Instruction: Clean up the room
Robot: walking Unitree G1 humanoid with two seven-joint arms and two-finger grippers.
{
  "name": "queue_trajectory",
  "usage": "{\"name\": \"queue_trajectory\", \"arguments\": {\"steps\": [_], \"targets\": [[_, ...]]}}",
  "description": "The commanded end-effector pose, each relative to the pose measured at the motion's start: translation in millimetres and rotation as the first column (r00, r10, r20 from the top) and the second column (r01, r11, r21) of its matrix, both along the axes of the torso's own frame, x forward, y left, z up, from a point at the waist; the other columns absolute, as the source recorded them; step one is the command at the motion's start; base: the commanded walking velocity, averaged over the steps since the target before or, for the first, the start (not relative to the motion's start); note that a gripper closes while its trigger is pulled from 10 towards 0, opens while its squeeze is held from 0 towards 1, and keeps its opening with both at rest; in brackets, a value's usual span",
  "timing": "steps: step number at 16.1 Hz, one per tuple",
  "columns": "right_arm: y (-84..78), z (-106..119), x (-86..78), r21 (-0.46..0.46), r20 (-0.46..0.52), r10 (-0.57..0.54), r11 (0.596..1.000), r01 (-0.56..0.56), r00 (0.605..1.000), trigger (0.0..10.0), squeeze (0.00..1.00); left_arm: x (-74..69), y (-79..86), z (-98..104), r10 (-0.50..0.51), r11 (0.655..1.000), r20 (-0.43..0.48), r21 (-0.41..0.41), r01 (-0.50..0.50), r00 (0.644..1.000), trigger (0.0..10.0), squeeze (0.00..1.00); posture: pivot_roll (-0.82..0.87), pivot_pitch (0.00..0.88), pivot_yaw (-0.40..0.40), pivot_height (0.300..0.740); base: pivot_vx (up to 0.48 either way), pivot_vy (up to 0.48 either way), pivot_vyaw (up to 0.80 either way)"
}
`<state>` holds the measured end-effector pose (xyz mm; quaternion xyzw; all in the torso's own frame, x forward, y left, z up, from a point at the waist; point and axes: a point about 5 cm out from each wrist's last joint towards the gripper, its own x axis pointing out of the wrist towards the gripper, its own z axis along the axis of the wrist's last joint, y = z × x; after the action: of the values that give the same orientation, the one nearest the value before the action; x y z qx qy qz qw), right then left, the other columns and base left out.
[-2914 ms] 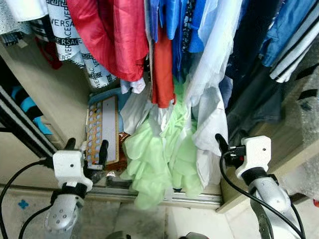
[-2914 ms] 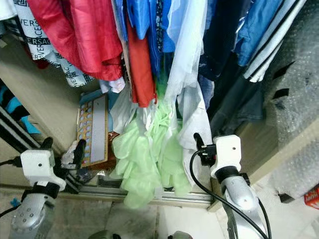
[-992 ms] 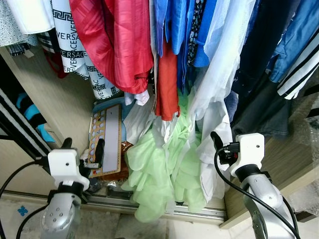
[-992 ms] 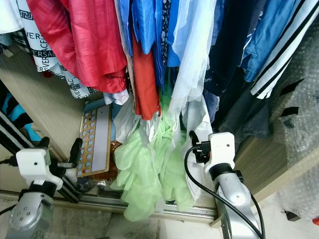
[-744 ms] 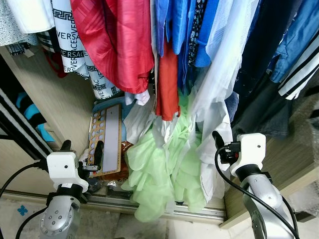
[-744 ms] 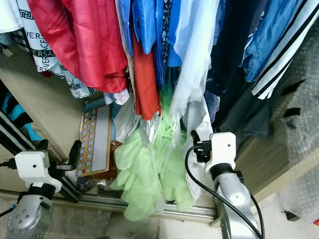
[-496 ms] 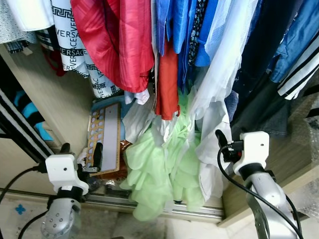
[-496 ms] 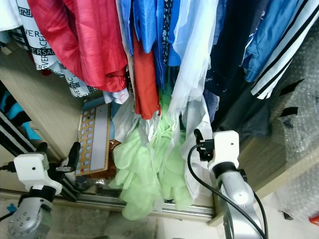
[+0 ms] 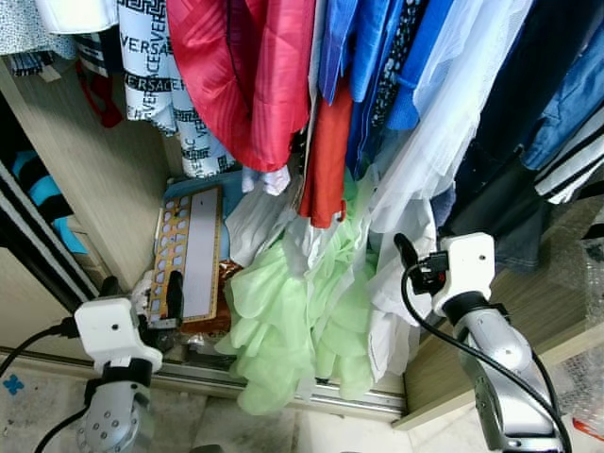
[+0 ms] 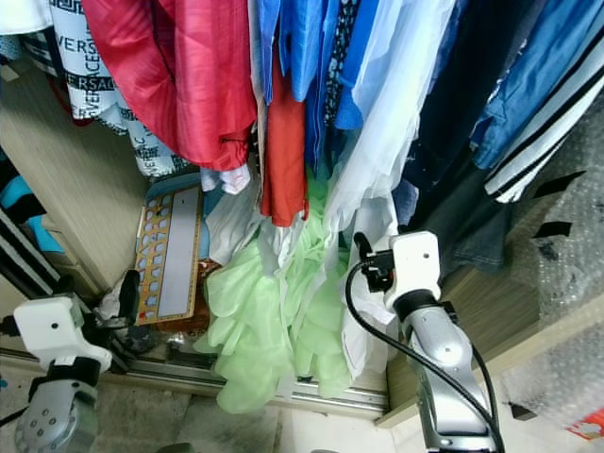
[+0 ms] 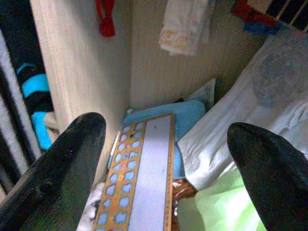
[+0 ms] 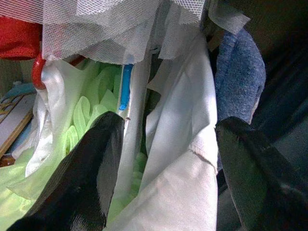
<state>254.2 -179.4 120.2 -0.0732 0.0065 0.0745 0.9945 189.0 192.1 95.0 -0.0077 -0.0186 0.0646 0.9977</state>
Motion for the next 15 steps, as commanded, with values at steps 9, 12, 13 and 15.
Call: {"name": "queue_trajectory", "arguments": {"steps": [9, 12, 13, 15], "targets": [[-11.8, -7, -10.3, 0.006, -0.003, -0.106, 0.994, 0.106, 0.994, 10.0, 0.00, 15.8, 1.8, 2, -0.058, 0.998, 0.009, 0.032, 0.058, 0.998, 10.0, 0.00, -0.06, 0.000, -0.011, 0.740, 0.000, 0.000, 0.00], [-12.3, -8, -11.1, 0.016, -0.005, -0.118, 0.993, 0.118, 0.993, 10.0, 0.00, 17.3, 2.8, 3, -0.059, 0.998, 0.016, 0.035, 0.058, 0.998, 10.0, 0.00, -0.06, 0.000, -0.010, 0.740, 0.000, 0.000, 0.00], [-12.1, -8, -10.4, 0.020, -0.006, -0.121, 0.992, 0.121, 0.993, 10.0, 0.00, 17.4, 2.8, 3, -0.058, 0.998, 0.015, 0.034, 0.058, 0.998, 10.0, 0.00, -0.06, 0.000, -0.010, 0.740, 0.000, 0.000, 0.00], [-12.1, -8, -9.0, 0.010, -0.011, -0.128, 0.992, 0.128, 0.992, 10.0, 0.00, 18.1, 2.3, 2, -0.059, 0.998, 0.015, 0.034, 0.058, 0.998, 10.0, 0.00, -0.06, 0.000, -0.011, 0.740, 0.000, 0.000, 0.00]]}}
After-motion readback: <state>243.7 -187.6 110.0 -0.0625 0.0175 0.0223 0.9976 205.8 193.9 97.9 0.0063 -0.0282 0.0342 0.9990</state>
